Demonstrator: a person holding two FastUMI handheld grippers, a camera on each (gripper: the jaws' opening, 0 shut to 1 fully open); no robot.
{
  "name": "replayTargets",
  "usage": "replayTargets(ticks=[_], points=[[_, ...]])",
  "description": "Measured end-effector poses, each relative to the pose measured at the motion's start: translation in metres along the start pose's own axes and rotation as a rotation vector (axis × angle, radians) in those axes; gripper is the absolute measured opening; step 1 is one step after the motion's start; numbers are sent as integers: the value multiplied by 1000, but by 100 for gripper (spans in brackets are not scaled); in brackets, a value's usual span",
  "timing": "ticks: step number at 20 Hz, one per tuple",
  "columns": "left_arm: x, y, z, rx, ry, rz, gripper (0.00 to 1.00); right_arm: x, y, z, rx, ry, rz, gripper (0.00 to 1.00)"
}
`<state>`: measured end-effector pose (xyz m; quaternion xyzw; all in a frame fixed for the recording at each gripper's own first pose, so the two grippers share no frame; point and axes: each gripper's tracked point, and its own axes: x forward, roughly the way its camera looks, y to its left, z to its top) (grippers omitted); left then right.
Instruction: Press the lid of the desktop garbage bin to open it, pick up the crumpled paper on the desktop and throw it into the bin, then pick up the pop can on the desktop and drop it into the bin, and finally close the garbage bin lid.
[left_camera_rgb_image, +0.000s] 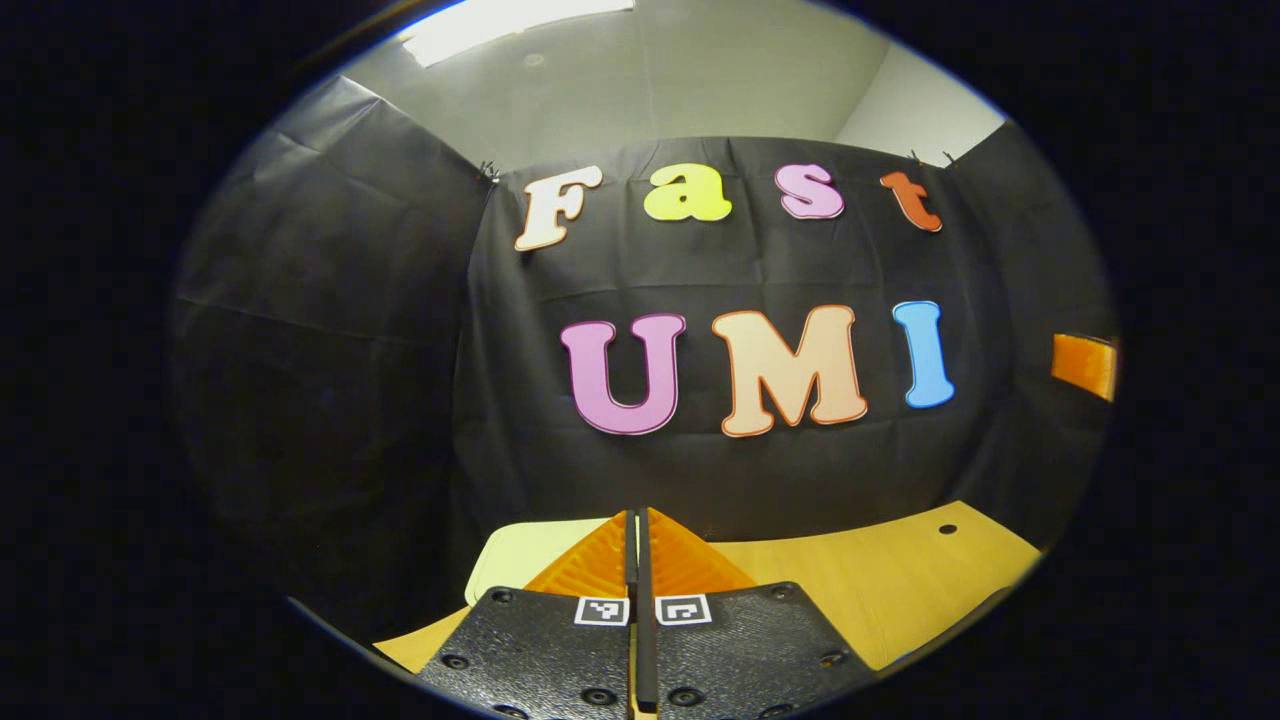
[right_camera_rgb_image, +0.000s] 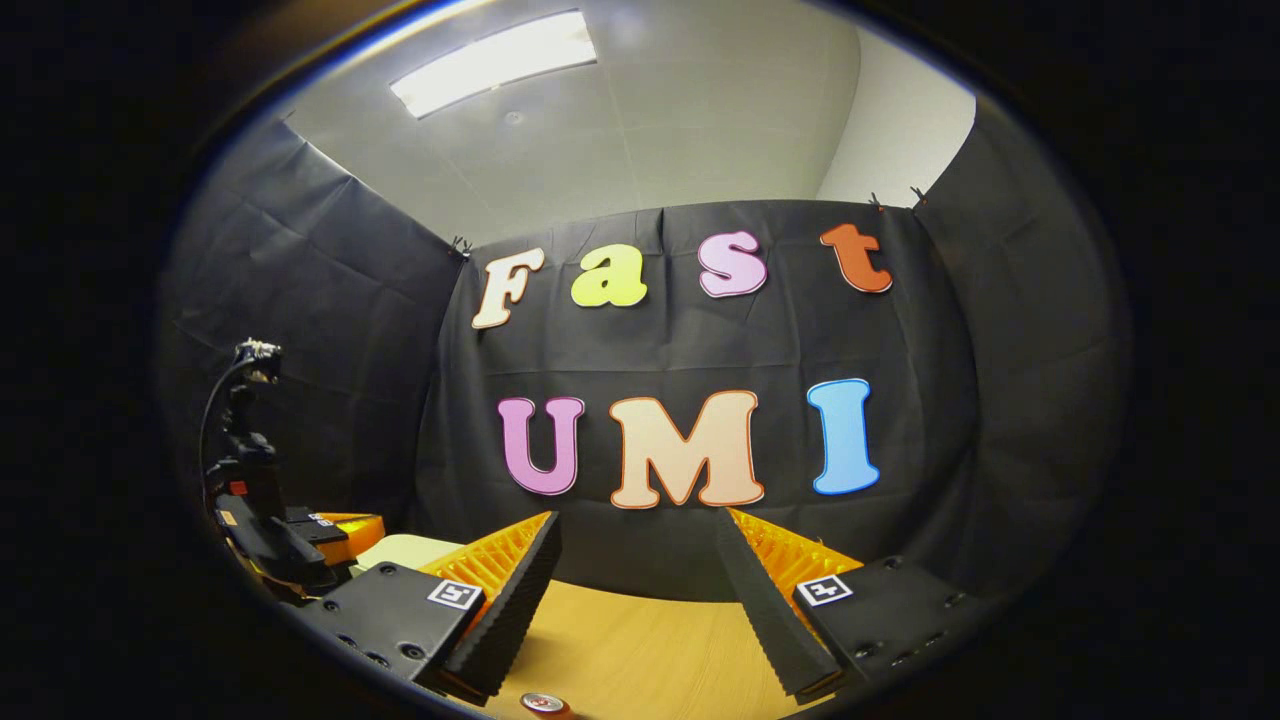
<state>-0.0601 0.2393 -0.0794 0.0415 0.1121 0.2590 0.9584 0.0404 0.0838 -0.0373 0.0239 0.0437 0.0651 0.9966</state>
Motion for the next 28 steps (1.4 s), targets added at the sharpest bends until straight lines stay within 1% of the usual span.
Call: replayTargets(ticks=[4, 10, 14, 15, 16, 17, 18, 20, 21, 22, 23, 25, 26, 27, 28], points=[[11, 17, -36, -29, 84, 12, 0, 0, 5, -13, -8, 34, -16, 98], [29, 36, -73, -20, 145, 38, 0, -4, 6, -23, -62, 61, -43, 98], [36, 40, -92, 3, 173, 45, 0, -6, 4, -20, -79, 46, -53, 98], [39, 40, -88, 12, 149, 43, 0, -5, 4, -20, -79, 47, -54, 96], [39, 39, -90, 6, 154, 40, 0, -4, 2, -24, -78, 52, -57, 96], [37, 40, -91, -12, 150, 47, 0, -3, 1, -26, -78, 58, -58, 98], [39, 40, -94, -41, 158, 50, 0, -2, 0, -29, -76, 65, -60, 98], [37, 39, -93, -38, 162, 33, 0, 0, -3, -34, -68, 75, -62, 98], [35, 39, -92, -62, 148, 32, 0, 1, -4, -36, -58, 81, -60, 98], [34, 38, -79, -99, 93, 28, 0, 1, -4, -40, -52, 85, -58, 100], [34, 35, -72, -130, 66, 15, 0, 2, -7, -42, -50, 93, -60, 98], [33, 30, -57, -107, 36, 10, 0, 3, -15, -53, -58, 115, -64, 98], [31, 27, -48, -84, 11, 0, 0, 2, -19, -60, -61, 129, -68, 100], [24, 20, -37, -69, -17, -17, 0, 3, -22, -67, -62, 145, -70, 98], [20, 11, -25, -59, -43, -46, 3, 2, -26, -77, -63, 164, -74, 100]])
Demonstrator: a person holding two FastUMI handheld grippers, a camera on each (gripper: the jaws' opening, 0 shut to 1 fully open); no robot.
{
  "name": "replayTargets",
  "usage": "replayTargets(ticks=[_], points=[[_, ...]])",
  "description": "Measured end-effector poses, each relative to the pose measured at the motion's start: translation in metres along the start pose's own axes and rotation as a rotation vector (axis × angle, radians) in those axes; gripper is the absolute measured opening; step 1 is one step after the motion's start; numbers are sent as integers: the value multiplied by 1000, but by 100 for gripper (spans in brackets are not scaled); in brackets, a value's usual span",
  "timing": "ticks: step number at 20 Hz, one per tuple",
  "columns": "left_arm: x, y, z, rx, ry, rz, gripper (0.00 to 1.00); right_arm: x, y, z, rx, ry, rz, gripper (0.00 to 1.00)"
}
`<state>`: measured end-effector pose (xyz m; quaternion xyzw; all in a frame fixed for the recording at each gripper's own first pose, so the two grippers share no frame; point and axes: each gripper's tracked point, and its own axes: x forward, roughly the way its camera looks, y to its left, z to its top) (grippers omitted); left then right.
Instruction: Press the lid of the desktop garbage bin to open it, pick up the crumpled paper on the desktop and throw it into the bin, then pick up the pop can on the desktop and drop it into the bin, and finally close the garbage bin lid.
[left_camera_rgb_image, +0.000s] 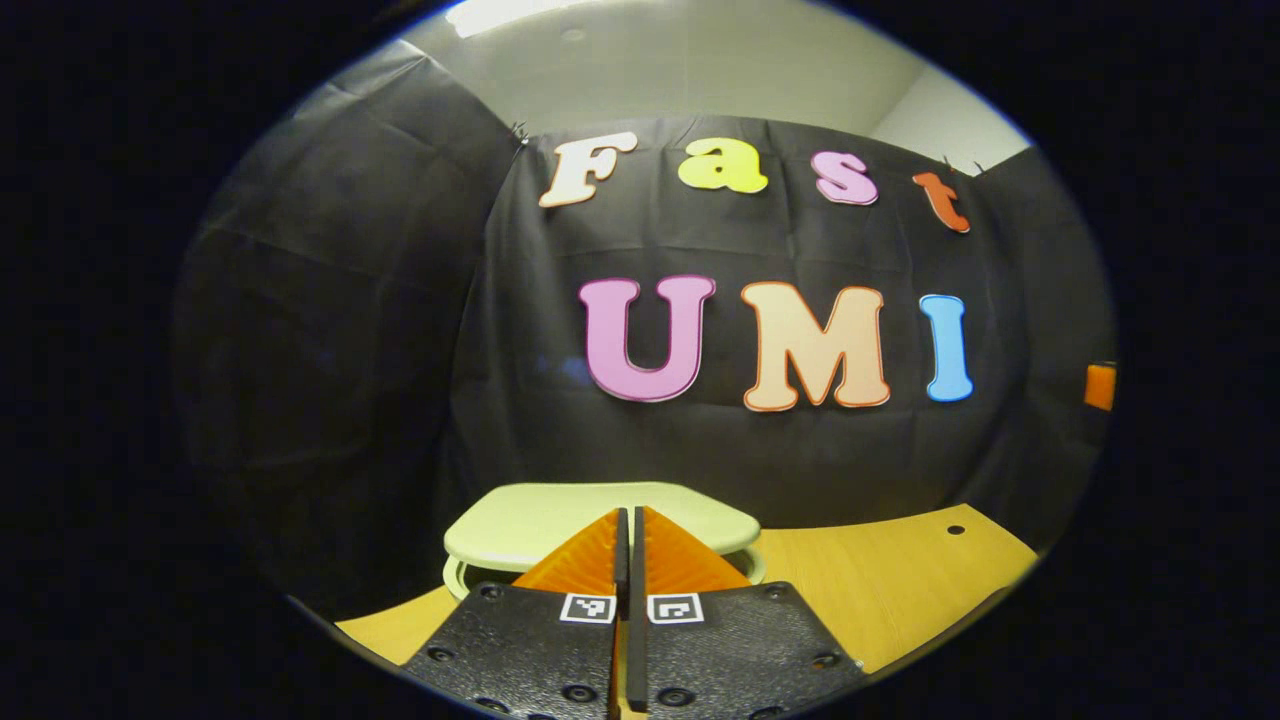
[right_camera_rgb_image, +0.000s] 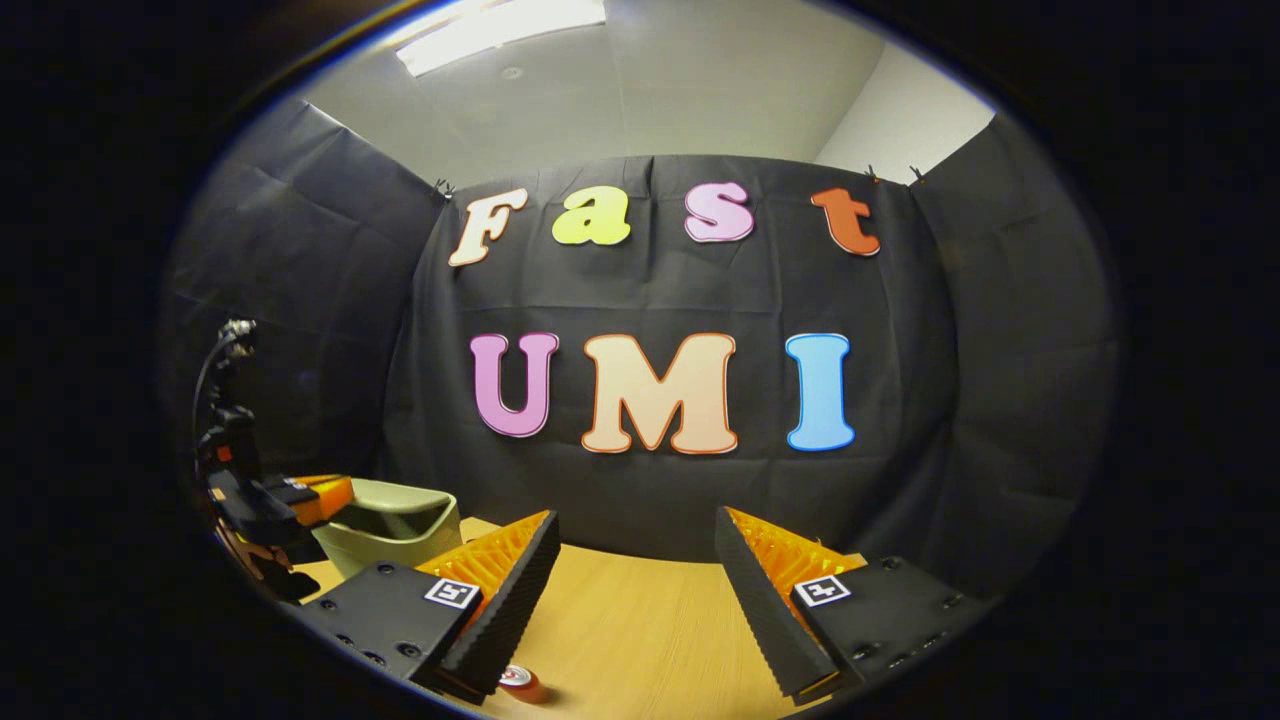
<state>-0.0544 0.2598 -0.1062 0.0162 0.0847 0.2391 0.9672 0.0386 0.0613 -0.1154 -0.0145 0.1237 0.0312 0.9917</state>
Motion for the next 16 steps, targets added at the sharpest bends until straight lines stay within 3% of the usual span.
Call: replayTargets(ticks=[1, 2, 3, 4, 5, 7, 8, 9, 10, 15, 16], points=[[0, -10, 9, 3, -20, -29, 2, 1, -3, -10, -6, 23, -3, 100], [-3, -21, 16, 4, -34, -59, 10, 2, -7, -24, -15, 48, -5, 100], [-8, -27, 21, 4, -48, -79, 27, 2, -11, -40, -26, 85, -6, 98], [-12, -34, 28, 8, -59, -96, 34, 3, -13, -61, -37, 130, -6, 100], [-14, -40, 34, 14, -72, -110, 52, 2, -16, -81, -46, 180, -6, 100], [-21, -48, 48, 29, -101, -127, 78, -3, -20, -122, -56, 264, 3, 98], [-24, -52, 55, 34, -115, -132, 87, -5, -20, -142, -53, 300, 11, 98], [-28, -56, 61, 38, -133, -140, 89, -6, -21, -163, -49, 338, 17, 98], [-31, -59, 68, 38, -145, -145, 97, -9, -23, -187, -42, 385, 17, 98], [-46, -68, 93, 45, -198, -154, 93, -32, -41, -293, -27, 625, -1, 99], [-47, -69, 98, 54, -208, -153, 98, -38, -43, -311, -30, 667, -2, 100]])
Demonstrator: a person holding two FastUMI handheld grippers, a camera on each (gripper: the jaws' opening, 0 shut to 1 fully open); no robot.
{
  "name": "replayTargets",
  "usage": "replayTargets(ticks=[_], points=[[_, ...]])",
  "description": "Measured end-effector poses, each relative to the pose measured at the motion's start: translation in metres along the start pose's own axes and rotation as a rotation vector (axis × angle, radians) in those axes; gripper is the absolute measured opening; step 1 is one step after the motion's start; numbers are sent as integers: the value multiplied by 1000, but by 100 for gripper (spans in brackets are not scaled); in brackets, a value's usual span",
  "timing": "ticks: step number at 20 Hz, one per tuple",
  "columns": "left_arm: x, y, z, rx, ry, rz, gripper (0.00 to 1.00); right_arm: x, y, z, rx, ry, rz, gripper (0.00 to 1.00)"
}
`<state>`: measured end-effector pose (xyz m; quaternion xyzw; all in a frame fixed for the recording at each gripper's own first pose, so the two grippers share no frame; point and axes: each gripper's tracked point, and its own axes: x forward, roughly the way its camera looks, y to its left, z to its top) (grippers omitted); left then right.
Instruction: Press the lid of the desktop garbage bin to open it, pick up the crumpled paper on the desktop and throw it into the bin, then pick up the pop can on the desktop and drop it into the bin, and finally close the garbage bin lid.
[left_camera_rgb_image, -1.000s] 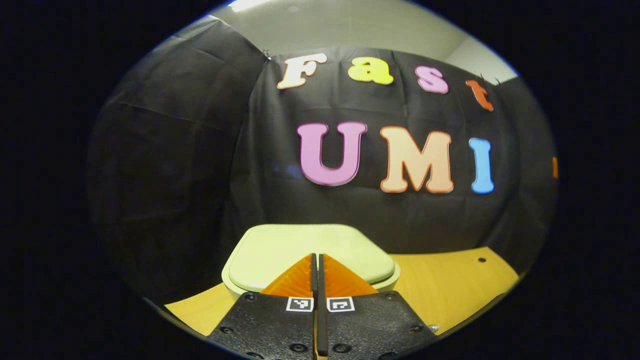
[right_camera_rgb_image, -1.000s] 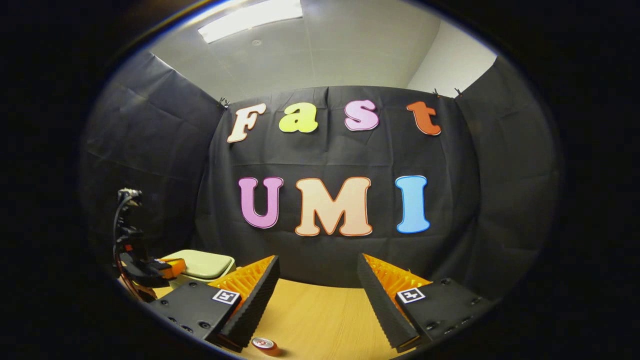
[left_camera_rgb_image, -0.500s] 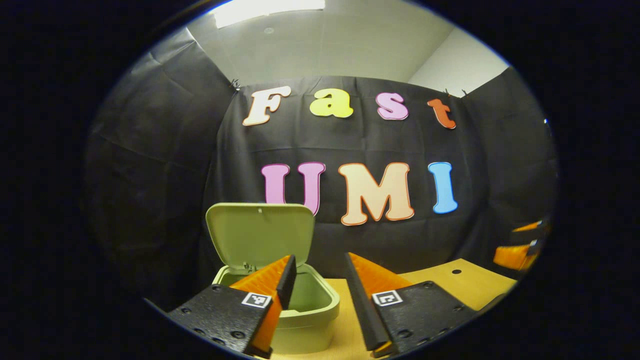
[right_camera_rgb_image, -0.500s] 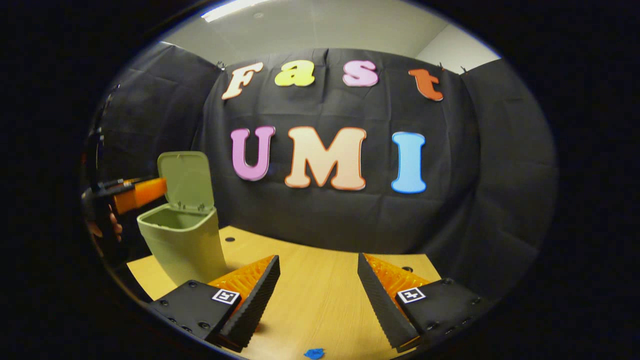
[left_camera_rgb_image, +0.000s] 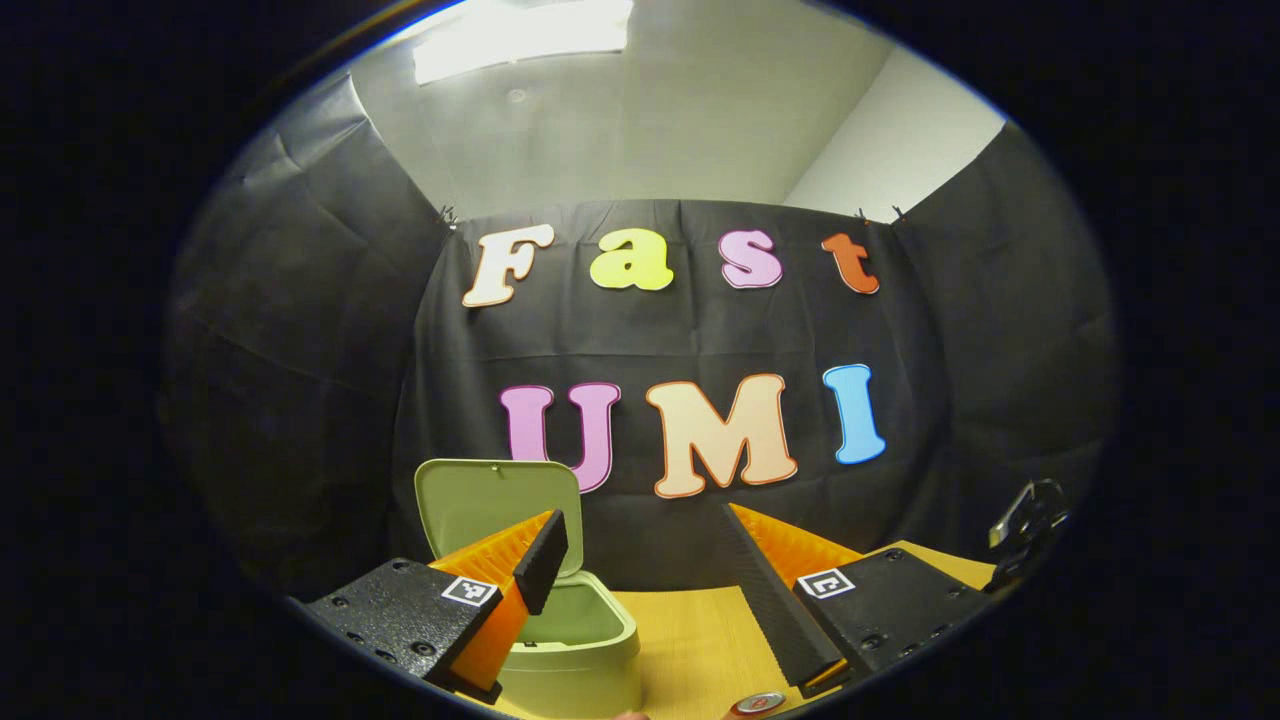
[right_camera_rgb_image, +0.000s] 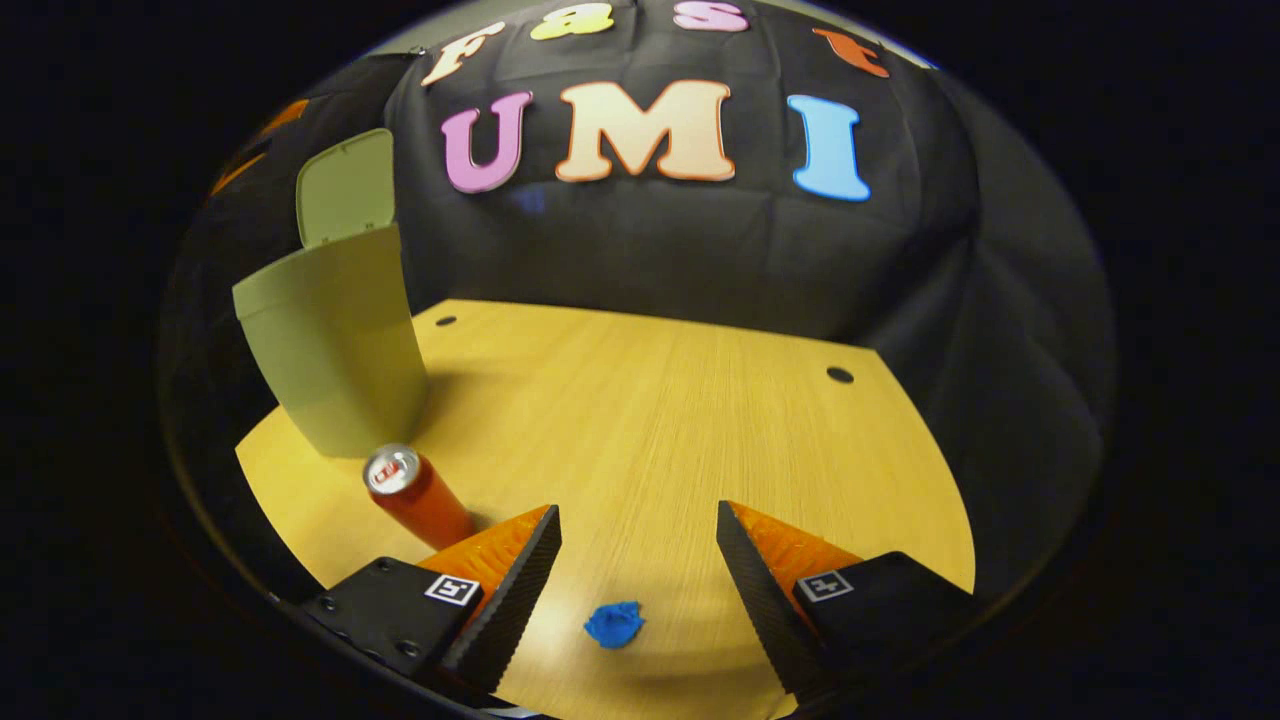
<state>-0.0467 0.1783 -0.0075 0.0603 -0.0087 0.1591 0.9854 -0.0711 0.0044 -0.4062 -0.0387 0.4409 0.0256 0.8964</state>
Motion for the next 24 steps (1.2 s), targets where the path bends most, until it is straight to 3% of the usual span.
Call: replayTargets(ticks=[2, 11, 13, 14, 15, 16, 17, 24], points=[[-3, -1, 7, 16, -14, 0, 93, 10, -2, -26, -8, 59, 1, 99], [-9, 3, 9, 56, -5, 10, 94, 27, 12, -102, -54, 247, 26, 95], [-10, 7, 8, 64, 0, 17, 94, 26, 16, -111, -49, 276, 29, 73], [-11, 9, 8, 65, 3, 22, 93, 27, 16, -108, -43, 269, 26, 45], [-12, 12, 6, 66, 7, 29, 94, 28, 15, -104, -45, 256, 14, 37], [-14, 14, 5, 64, 9, 37, 93, 29, 15, -99, -43, 252, 8, 15], [-15, 16, 6, 59, 13, 40, 93, 30, 17, -96, -34, 250, 15, 9], [-28, 33, -2, 52, 34, 69, 93, 22, 37, 15, -6, -10, 47, 8]])
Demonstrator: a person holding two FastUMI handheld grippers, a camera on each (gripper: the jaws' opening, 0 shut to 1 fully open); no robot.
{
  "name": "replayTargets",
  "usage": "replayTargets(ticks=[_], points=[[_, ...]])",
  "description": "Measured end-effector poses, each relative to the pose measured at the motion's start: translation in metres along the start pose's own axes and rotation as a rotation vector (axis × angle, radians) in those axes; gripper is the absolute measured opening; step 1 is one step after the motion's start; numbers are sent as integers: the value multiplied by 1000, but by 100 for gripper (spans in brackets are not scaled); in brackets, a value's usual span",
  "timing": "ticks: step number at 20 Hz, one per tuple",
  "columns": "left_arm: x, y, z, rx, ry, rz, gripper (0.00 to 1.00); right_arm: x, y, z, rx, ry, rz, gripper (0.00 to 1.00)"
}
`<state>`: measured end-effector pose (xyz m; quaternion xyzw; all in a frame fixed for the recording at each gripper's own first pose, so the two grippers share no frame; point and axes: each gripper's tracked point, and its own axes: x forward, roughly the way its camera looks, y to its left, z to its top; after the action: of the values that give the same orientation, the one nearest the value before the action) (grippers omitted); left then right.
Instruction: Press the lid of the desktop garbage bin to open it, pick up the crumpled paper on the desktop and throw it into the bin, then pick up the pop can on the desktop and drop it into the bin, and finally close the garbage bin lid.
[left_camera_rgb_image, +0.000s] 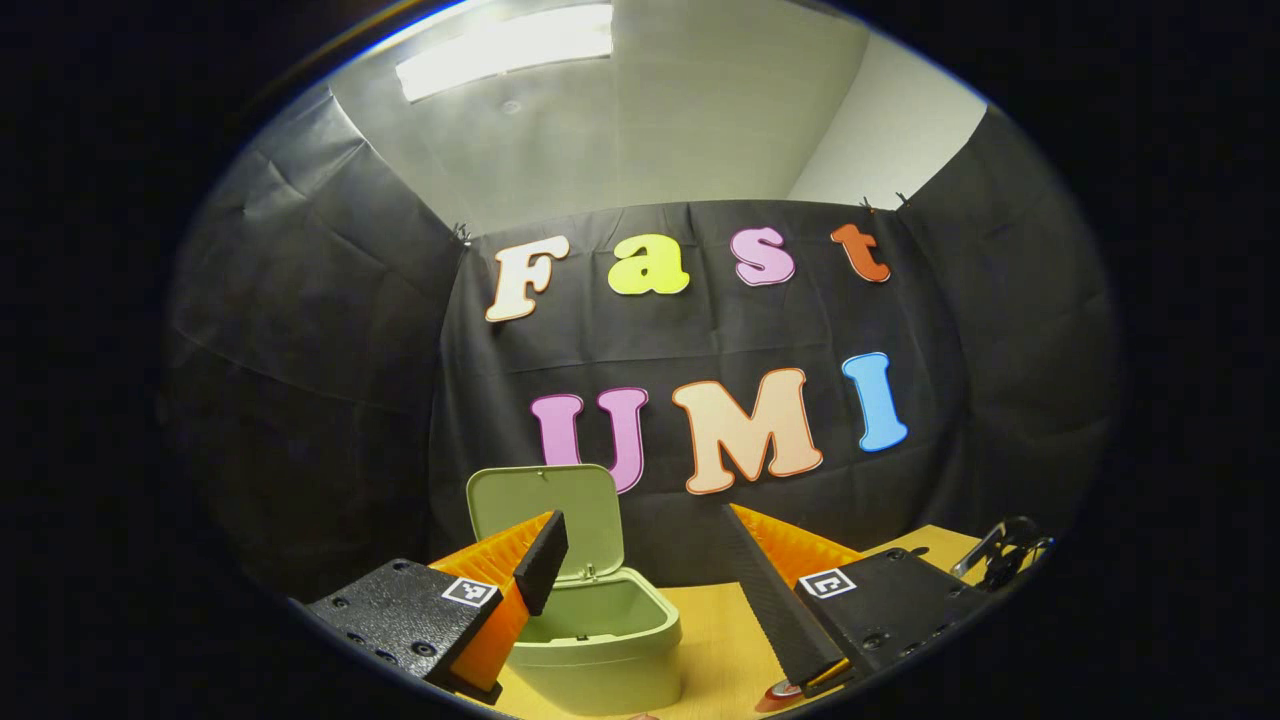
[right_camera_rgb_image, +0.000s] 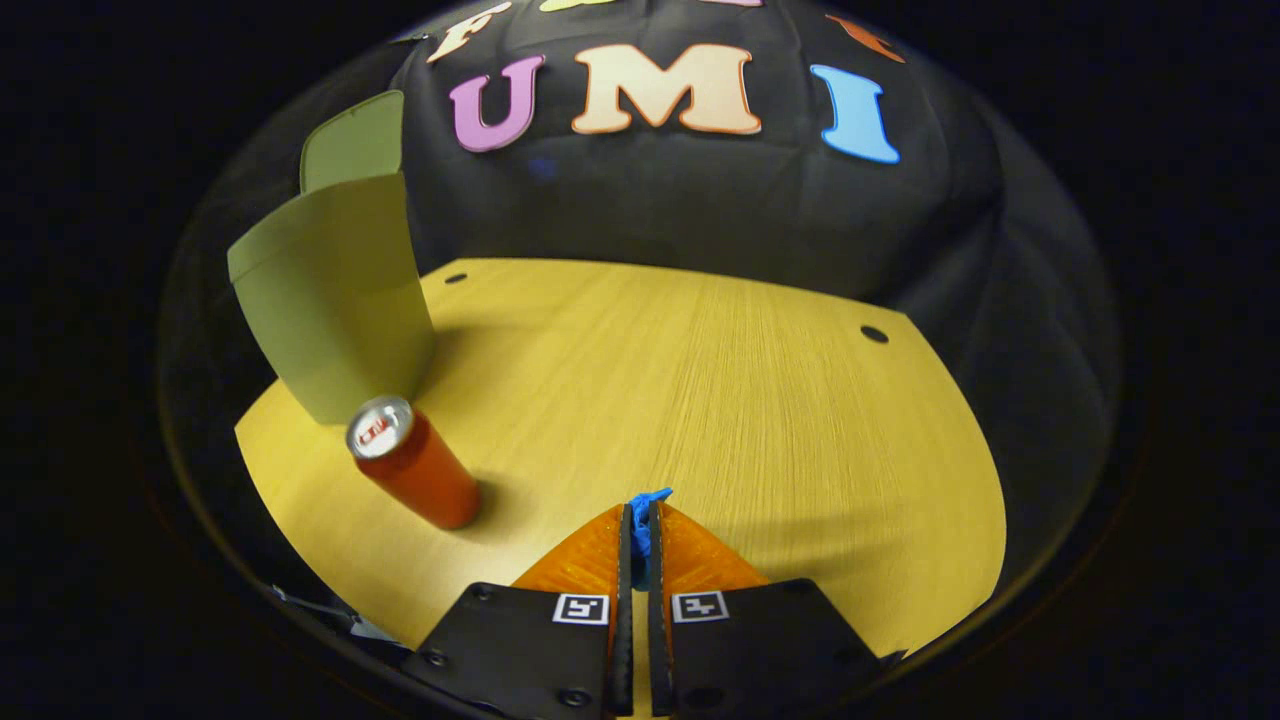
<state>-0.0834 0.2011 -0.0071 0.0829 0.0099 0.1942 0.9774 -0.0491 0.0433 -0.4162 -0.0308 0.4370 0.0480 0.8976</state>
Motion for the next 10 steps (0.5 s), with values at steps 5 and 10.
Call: replayTargets(ticks=[5, 10], points=[[-11, 17, -11, 2, 25, 30, 94, -13, 33, 97, -32, -210, 47, 8], [-23, 44, -31, 6, 71, 72, 94, -36, 84, 181, -64, -392, 124, 8]])
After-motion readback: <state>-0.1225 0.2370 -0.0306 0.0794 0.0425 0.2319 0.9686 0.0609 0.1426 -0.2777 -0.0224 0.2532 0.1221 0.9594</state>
